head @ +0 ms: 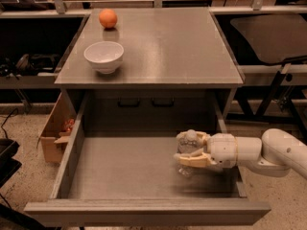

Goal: Pick water bottle from top drawer and place on counter

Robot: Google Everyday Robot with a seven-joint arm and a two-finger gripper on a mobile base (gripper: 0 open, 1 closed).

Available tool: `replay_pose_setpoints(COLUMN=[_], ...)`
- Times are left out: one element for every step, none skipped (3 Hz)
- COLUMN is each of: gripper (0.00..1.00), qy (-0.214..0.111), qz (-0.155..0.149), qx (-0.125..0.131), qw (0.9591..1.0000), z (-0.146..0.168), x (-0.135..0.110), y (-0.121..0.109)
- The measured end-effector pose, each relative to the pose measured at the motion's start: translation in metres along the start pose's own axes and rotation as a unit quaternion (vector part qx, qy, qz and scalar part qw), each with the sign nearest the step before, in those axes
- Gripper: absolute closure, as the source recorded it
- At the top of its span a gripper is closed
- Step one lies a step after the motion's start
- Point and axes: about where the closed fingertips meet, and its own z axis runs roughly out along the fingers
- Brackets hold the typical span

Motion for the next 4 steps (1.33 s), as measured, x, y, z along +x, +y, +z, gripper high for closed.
replay_pose_setpoints(gripper=[0.87,1.0,1.0,1.0], qy=[0.0,-0.01,-0.017,-0.012], qz=[0.0,-0.017,-0.034,-0.029], qx=[0.0,-0.007,-0.015,-0.013], qw=[1.0,0.9998,0.9992,0.9994], z=[0.0,-0.014,-0.027,-0.024], x=[0.0,-0.054,-0.156,-0.238], y=[0.0,-0.014,-0.039,-0.072])
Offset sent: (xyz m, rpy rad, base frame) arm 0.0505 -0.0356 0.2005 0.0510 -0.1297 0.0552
